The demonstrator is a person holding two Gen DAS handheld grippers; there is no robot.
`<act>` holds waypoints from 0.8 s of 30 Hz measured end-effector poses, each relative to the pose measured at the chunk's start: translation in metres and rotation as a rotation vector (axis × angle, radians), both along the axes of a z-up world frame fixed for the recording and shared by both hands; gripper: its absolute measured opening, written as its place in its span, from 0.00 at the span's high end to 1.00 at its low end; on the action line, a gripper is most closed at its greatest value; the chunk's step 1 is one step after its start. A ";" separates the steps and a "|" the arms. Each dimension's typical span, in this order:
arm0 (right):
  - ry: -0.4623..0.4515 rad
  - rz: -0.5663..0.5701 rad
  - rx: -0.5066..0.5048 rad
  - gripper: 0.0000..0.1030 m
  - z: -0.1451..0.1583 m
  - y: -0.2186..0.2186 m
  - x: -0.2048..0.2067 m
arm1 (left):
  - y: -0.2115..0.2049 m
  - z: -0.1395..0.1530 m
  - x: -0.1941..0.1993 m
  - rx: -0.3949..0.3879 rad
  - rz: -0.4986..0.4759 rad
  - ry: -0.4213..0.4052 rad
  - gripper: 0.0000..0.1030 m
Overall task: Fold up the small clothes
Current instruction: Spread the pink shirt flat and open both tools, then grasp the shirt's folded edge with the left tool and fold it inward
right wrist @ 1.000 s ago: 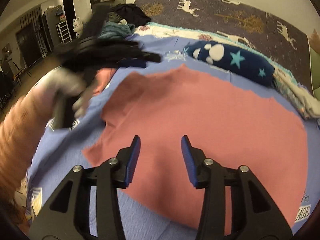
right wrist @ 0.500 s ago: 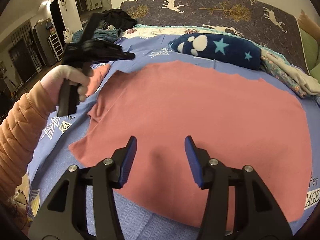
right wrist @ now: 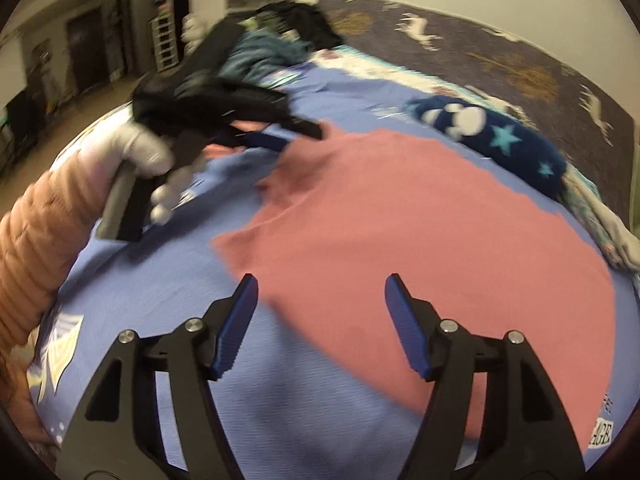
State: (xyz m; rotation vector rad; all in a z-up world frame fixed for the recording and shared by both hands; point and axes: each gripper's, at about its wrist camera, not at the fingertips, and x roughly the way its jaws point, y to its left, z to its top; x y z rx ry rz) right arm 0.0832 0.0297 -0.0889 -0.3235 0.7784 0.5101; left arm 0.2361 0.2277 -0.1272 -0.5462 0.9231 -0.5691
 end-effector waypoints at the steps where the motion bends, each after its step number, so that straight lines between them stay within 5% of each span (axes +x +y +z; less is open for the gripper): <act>1: -0.006 0.010 -0.017 0.35 -0.003 0.006 -0.003 | 0.000 -0.003 -0.001 -0.031 -0.007 0.011 0.37; 3: -0.040 0.015 -0.072 0.31 -0.008 0.018 -0.010 | -0.002 -0.005 -0.006 -0.079 -0.029 0.004 0.29; 8: -0.102 -0.002 -0.225 0.22 -0.024 0.040 -0.018 | -0.020 -0.005 -0.009 -0.130 -0.139 0.006 0.28; 13: -0.046 -0.037 -0.180 0.22 -0.029 0.042 -0.003 | -0.034 -0.009 0.009 -0.218 -0.180 0.048 0.28; 18: 0.031 -0.052 -0.087 0.16 -0.035 0.034 0.015 | -0.055 -0.003 0.029 -0.186 -0.202 0.042 0.28; 24: -0.005 -0.051 -0.130 0.17 -0.034 0.042 0.012 | -0.064 0.001 0.042 -0.134 -0.215 0.055 0.34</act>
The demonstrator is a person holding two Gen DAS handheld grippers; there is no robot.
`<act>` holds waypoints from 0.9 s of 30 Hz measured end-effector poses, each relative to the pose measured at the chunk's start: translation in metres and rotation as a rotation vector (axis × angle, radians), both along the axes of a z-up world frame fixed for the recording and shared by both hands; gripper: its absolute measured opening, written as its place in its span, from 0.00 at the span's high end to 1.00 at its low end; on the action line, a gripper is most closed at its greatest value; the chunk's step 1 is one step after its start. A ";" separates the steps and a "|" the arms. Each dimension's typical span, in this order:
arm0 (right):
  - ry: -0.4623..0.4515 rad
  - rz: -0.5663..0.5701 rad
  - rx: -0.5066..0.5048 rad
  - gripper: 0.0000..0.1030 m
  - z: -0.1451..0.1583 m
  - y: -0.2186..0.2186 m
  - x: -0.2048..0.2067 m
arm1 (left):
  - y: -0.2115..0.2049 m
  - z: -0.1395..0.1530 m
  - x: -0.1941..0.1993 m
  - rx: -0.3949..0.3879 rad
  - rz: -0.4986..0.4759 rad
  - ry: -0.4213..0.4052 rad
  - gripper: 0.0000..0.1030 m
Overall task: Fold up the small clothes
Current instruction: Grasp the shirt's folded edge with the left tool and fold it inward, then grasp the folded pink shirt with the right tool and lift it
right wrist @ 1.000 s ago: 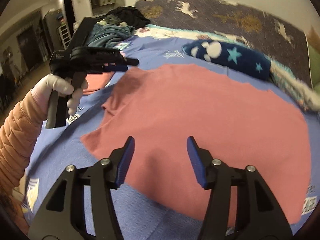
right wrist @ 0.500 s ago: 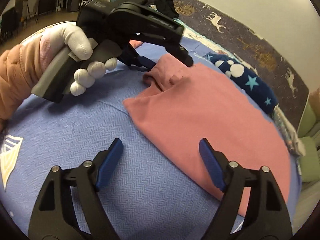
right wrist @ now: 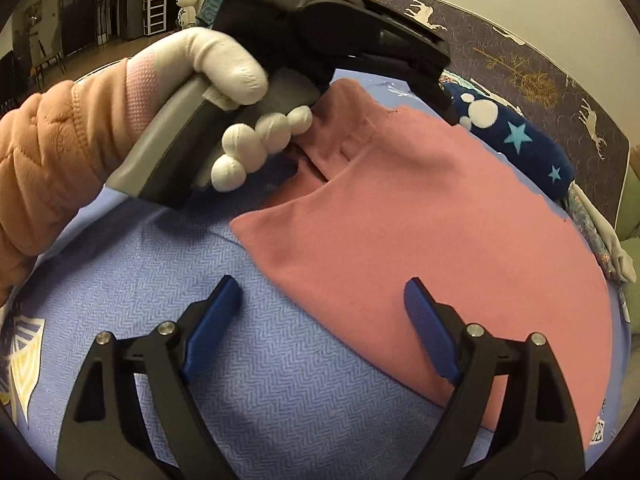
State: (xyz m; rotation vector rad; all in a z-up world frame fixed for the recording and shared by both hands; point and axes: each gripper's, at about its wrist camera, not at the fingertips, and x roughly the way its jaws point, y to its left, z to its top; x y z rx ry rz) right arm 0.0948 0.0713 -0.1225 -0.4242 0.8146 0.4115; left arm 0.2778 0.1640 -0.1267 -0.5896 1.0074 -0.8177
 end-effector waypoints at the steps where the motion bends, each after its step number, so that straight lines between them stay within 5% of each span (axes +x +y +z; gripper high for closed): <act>1: -0.001 -0.004 0.003 0.18 0.002 0.000 0.001 | 0.000 0.000 0.001 0.023 0.001 0.003 0.46; 2: -0.012 -0.013 -0.001 0.23 0.003 0.000 0.002 | 0.001 -0.002 0.002 0.031 0.005 0.012 0.58; 3: -0.044 -0.029 -0.019 0.35 0.006 0.002 0.003 | 0.003 -0.005 0.003 0.032 0.015 0.031 0.64; 6: -0.084 -0.039 -0.060 0.46 0.006 0.007 0.006 | 0.011 -0.013 0.005 0.000 0.041 0.067 0.76; 27: -0.105 -0.099 -0.074 0.56 0.000 0.014 0.025 | -0.016 -0.012 0.019 0.058 0.001 0.019 0.82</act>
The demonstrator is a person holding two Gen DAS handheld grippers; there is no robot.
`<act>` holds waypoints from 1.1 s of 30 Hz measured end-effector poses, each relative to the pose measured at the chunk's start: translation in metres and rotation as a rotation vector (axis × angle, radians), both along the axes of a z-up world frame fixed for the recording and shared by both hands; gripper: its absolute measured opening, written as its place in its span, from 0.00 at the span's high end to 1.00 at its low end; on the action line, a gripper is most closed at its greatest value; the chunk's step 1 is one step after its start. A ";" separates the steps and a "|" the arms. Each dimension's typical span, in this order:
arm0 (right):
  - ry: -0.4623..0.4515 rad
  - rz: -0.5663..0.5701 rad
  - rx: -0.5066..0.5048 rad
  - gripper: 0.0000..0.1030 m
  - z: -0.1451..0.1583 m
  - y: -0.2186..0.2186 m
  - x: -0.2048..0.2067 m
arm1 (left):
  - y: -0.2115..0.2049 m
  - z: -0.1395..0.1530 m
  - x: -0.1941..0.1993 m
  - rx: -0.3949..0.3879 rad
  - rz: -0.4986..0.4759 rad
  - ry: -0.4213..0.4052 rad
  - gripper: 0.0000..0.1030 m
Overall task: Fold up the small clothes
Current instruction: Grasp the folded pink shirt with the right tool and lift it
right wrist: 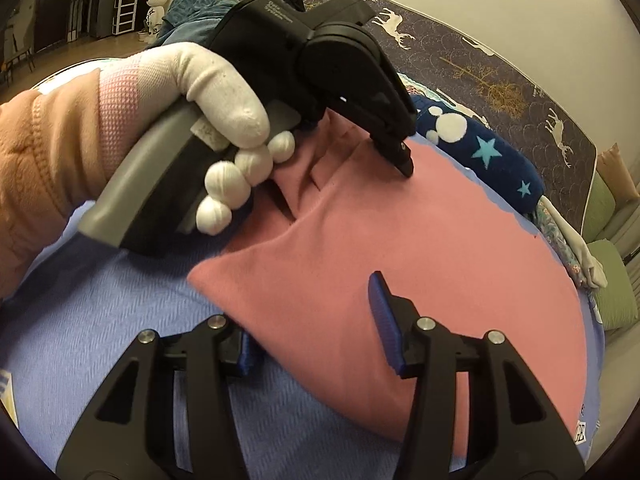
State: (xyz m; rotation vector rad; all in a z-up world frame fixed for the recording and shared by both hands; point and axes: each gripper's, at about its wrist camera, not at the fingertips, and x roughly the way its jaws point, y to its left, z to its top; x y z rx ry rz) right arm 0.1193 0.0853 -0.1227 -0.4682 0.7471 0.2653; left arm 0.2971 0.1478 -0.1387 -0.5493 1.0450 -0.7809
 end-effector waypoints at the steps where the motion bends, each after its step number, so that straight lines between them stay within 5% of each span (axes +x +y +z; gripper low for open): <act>1: 0.008 0.012 0.013 0.64 0.000 0.000 0.001 | 0.000 0.000 0.000 0.002 0.001 -0.004 0.85; 3: 0.004 0.013 0.030 0.91 0.002 -0.004 0.004 | 0.001 0.000 -0.001 -0.001 0.008 -0.015 0.87; 19: -0.036 -0.064 0.362 0.93 0.061 -0.070 -0.008 | -0.020 0.052 -0.008 -0.055 0.043 -0.061 0.90; 26: 0.021 -0.097 0.610 0.93 0.077 -0.132 -0.010 | -0.064 0.085 -0.012 -0.043 0.019 -0.090 0.90; 33: 0.002 -0.147 0.727 0.93 0.087 -0.184 -0.031 | -0.114 0.103 -0.018 -0.009 0.002 -0.097 0.90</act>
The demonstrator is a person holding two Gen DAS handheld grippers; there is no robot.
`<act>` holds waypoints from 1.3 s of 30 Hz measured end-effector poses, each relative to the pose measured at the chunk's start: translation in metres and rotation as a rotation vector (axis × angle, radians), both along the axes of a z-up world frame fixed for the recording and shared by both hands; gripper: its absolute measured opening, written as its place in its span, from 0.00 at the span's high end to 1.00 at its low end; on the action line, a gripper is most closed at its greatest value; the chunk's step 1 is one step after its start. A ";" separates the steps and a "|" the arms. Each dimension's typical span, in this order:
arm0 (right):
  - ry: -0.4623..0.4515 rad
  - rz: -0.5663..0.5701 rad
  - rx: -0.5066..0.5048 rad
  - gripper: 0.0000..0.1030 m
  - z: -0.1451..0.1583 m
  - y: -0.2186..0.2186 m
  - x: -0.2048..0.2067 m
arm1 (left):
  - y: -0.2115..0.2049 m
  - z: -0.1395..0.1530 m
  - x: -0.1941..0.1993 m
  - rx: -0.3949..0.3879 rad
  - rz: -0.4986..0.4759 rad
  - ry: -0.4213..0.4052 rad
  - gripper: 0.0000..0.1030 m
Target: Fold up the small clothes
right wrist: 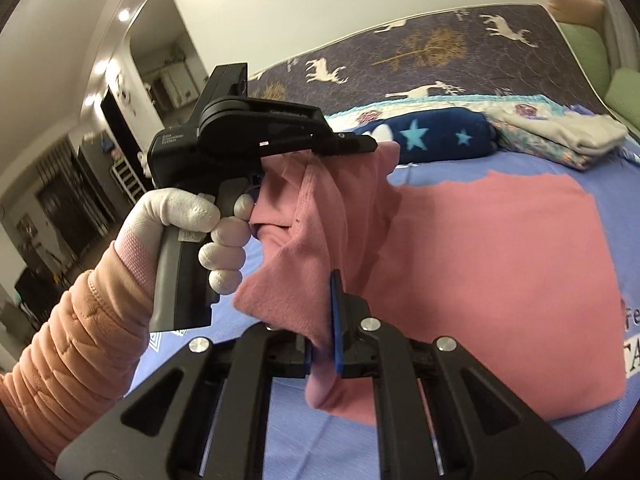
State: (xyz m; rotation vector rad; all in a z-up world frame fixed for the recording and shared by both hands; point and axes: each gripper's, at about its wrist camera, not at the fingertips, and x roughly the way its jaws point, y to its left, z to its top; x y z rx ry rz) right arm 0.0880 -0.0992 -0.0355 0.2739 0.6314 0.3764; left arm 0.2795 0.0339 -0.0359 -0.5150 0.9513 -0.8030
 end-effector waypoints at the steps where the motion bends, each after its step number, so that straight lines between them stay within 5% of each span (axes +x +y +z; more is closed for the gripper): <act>1: -0.002 -0.010 0.013 0.93 0.000 -0.009 -0.001 | -0.007 0.002 -0.001 0.007 -0.001 -0.001 0.90; 12: 0.010 -0.114 0.172 0.93 -0.008 -0.094 -0.033 | -0.116 0.020 -0.019 0.164 -0.057 -0.044 0.90; 22: 0.096 -0.247 0.301 0.94 -0.050 -0.171 -0.070 | -0.227 -0.012 -0.032 0.425 -0.130 -0.079 0.90; 26: 0.146 -0.255 0.351 0.94 -0.063 -0.187 -0.072 | -0.261 -0.024 -0.038 0.599 -0.157 -0.131 0.88; 29: 0.192 -0.243 0.393 0.92 -0.077 -0.194 -0.074 | -0.279 -0.024 -0.044 0.680 -0.175 -0.165 0.80; 39: 0.246 -0.232 0.521 0.91 -0.096 -0.209 -0.082 | -0.297 0.043 -0.090 0.633 -0.236 -0.419 0.53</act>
